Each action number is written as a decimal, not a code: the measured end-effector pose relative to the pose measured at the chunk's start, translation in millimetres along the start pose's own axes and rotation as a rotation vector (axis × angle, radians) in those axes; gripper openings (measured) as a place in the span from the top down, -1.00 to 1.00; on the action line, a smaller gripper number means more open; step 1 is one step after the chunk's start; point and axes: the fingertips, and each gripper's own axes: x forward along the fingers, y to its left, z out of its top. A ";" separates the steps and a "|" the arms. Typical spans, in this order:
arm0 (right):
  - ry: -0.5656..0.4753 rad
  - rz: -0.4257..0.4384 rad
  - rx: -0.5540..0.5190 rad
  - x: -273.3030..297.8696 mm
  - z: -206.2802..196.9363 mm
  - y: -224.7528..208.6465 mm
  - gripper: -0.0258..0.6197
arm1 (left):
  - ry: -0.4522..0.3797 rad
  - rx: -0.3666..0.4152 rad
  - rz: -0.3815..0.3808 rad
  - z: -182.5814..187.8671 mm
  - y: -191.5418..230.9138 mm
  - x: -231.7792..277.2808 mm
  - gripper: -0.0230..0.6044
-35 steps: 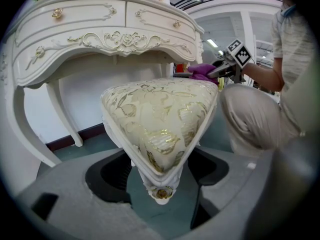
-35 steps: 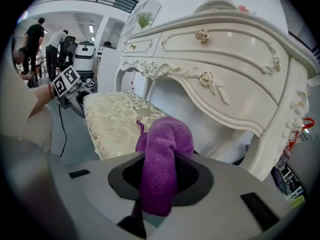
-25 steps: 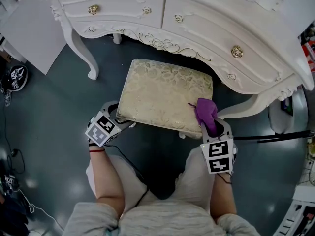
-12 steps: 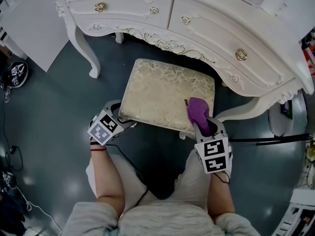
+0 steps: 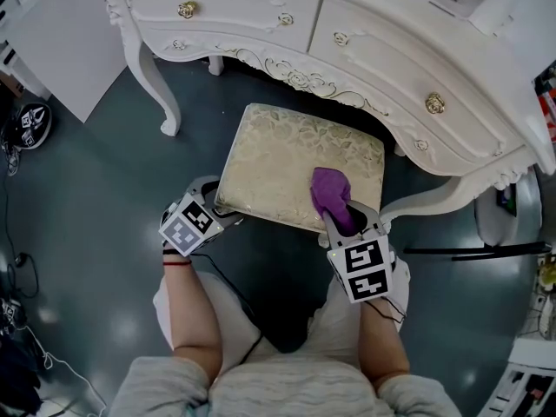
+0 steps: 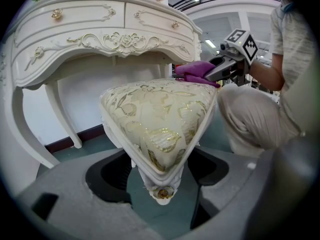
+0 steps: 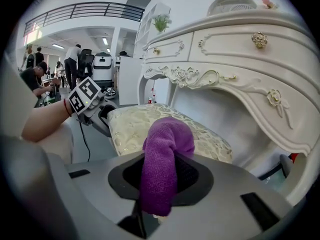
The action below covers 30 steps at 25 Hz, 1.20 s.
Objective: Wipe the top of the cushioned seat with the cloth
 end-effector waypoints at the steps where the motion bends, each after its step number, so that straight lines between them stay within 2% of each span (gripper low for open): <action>1: -0.005 0.008 -0.002 2.7 3.5 3.5 0.64 | 0.002 0.001 -0.001 -0.7 0.2 0.2 -0.22; 19: -0.090 0.121 -0.069 47.2 63.2 70.9 0.64 | 0.011 0.009 -0.020 -0.7 -0.7 0.0 -0.23; 30: -0.129 0.183 -0.173 66.0 95.7 118.8 0.64 | 0.013 0.004 -0.023 -2.6 -0.7 -0.4 -0.23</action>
